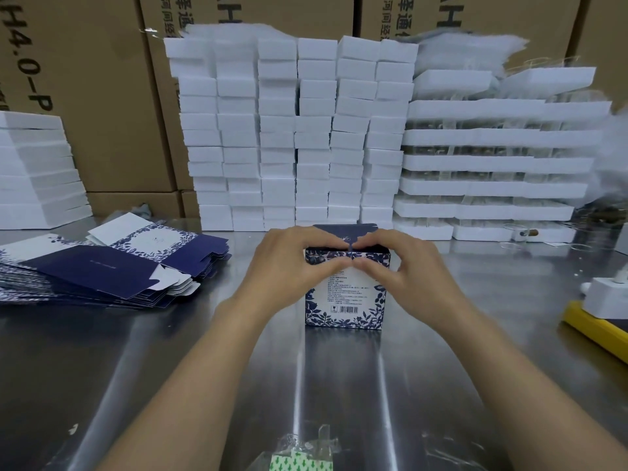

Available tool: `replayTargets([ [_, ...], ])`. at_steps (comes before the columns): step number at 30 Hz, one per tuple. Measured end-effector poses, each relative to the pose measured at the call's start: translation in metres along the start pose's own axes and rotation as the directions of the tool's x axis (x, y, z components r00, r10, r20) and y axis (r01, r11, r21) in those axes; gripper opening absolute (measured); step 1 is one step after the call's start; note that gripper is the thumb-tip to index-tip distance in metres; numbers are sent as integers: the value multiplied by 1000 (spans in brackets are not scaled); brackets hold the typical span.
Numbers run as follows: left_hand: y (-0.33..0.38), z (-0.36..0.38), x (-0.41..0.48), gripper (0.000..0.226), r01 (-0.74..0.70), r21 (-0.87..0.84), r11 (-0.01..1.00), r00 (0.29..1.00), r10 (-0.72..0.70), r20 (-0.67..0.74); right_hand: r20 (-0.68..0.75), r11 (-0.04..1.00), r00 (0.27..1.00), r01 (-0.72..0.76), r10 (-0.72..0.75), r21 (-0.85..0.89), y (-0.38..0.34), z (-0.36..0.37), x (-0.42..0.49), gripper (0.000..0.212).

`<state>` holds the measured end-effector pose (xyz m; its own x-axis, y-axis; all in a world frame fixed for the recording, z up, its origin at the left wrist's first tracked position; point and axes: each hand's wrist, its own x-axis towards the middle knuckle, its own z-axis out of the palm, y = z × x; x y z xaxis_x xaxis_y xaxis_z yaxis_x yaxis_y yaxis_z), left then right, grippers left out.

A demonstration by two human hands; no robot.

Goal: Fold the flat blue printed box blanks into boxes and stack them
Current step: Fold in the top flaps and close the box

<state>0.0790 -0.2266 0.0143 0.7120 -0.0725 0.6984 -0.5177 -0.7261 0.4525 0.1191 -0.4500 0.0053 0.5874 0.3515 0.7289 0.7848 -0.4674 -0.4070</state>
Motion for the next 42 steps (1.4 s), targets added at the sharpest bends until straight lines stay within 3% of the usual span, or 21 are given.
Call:
replayTargets([
  [5, -3, 8, -1, 17, 17, -22, 1000, 997, -19, -80, -59, 998, 998, -35, 39, 57, 4, 7, 0, 13],
  [9, -10, 6, -1, 22, 64, -150, 987, 997, -71, -37, -1, 975, 993, -112, 114, 190, 9, 4, 0, 19],
  [14, -21, 10, 2, 24, 174, -397, 901, 979, -201, -25, 39, 913, 988, -154, 150, 378, 17, 8, 2, 21],
  [22, -31, 12, -1, 25, 154, -515, 843, 986, -168, 20, 23, 780, 962, -235, 273, 580, 29, 4, 0, 20],
  [26, -29, 14, 1, 13, 191, -529, 827, 974, -228, -6, 35, 736, 945, -275, 324, 618, 26, 6, 1, 14],
  [29, -26, 15, 1, 12, 271, -590, 760, 952, -302, 48, 77, 678, 924, -330, 375, 656, 23, 5, 0, 10],
  [31, -21, 18, 2, 21, 255, -628, 735, 954, -296, 41, 39, 699, 941, -277, 336, 659, 20, 5, 0, 15],
  [34, -20, 22, 1, 68, 159, -628, 762, 980, -199, 6, -4, 684, 957, -203, 289, 700, 15, 4, 0, 56],
  [37, -24, 29, -3, 89, 114, -469, 876, 992, -129, 0, 8, 769, 979, -165, 203, 618, 16, 5, -3, 84],
  [42, -36, 37, -6, 77, 116, -291, 950, 990, -133, -38, 78, 963, 983, -179, 166, 201, 26, 12, -10, 93],
])
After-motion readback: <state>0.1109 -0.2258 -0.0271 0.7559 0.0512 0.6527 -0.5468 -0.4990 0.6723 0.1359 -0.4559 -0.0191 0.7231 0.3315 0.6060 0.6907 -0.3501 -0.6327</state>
